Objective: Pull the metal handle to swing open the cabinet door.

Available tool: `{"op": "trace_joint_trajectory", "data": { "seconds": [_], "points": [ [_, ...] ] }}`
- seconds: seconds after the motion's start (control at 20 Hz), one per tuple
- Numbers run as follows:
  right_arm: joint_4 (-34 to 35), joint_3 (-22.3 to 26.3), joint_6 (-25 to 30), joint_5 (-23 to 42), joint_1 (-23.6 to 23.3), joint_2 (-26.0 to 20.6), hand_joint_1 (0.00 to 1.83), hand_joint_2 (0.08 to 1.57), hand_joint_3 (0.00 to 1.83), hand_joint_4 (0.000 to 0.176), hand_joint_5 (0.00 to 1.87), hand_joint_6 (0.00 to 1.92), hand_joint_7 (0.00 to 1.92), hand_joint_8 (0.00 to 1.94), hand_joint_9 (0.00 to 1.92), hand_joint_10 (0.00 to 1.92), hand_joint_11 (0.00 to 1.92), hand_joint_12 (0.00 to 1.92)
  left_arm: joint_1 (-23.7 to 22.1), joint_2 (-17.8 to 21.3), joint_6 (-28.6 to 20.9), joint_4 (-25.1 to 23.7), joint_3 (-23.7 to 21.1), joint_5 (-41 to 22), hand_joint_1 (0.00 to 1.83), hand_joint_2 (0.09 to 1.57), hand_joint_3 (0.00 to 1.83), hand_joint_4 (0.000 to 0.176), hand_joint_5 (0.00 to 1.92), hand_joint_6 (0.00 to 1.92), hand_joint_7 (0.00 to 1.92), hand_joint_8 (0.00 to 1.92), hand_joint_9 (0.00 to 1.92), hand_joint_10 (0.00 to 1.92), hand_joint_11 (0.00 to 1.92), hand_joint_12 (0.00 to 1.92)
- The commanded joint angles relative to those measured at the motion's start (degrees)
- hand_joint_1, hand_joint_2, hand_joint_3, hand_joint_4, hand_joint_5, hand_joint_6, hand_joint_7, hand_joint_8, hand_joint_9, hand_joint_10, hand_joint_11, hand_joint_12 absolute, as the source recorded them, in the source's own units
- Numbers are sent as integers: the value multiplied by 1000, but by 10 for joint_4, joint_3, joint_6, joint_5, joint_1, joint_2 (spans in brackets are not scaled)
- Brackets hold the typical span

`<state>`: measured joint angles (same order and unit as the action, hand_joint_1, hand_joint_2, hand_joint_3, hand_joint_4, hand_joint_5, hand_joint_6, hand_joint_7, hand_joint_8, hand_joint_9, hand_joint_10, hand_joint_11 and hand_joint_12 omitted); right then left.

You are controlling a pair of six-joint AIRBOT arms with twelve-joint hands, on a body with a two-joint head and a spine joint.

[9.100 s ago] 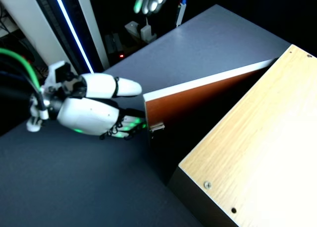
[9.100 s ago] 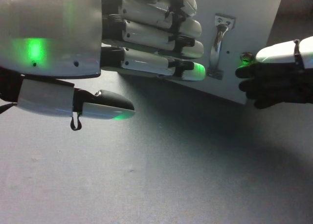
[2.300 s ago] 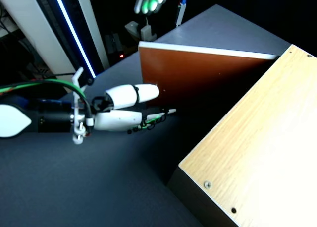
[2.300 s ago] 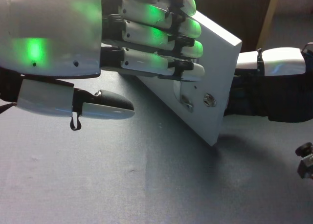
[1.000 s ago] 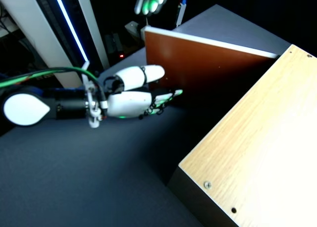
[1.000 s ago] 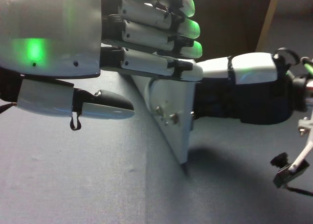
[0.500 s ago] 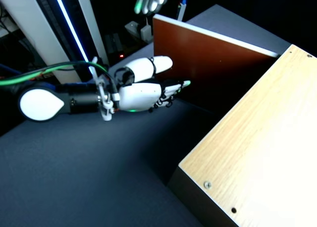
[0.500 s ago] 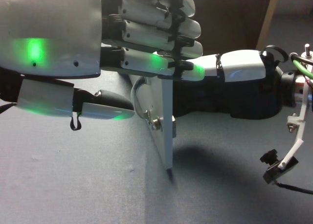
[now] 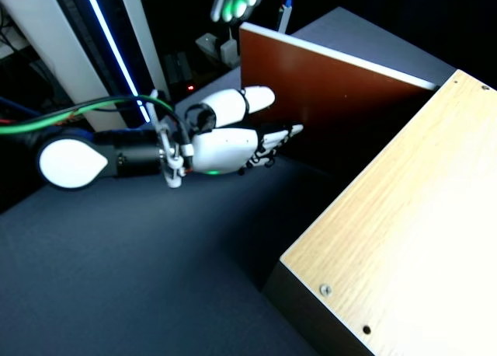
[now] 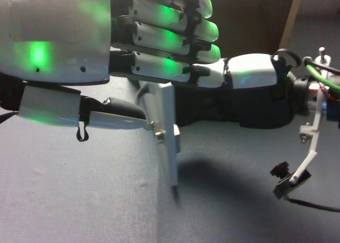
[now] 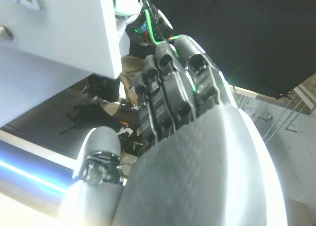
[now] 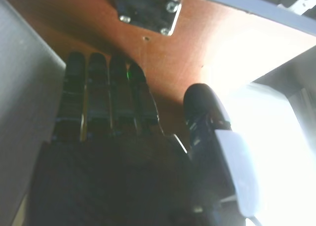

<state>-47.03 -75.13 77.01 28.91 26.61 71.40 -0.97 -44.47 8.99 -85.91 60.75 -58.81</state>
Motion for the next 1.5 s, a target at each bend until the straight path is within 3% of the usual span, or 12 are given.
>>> {"op": "trace_joint_trajectory", "data": {
  "seconds": [0.0,0.7,1.15,1.45],
  "points": [
    [24,2,4,60,-9,2,0,1571,73,0,222,1,264,1,253,1,0,681,-6,4,5,57,1,-14,0,1571,12,0,396,0,435,1,411,1,31,847],
    [24,49,4,64,-9,16,0,1571,72,0,226,2,269,1,258,1,0,686,-6,4,5,57,1,-14,0,1570,14,0,395,3,437,2,416,2,31,852],
    [24,41,4,58,-11,59,0,1571,70,0,230,2,274,1,263,1,0,705,-6,4,5,57,1,-14,0,1570,14,0,397,2,435,1,414,2,30,851],
    [25,36,5,59,-14,56,0,1571,74,0,233,2,275,2,262,1,0,705,-6,4,5,57,1,-14,0,1571,15,0,399,2,433,0,409,0,21,852]
  ]
}}
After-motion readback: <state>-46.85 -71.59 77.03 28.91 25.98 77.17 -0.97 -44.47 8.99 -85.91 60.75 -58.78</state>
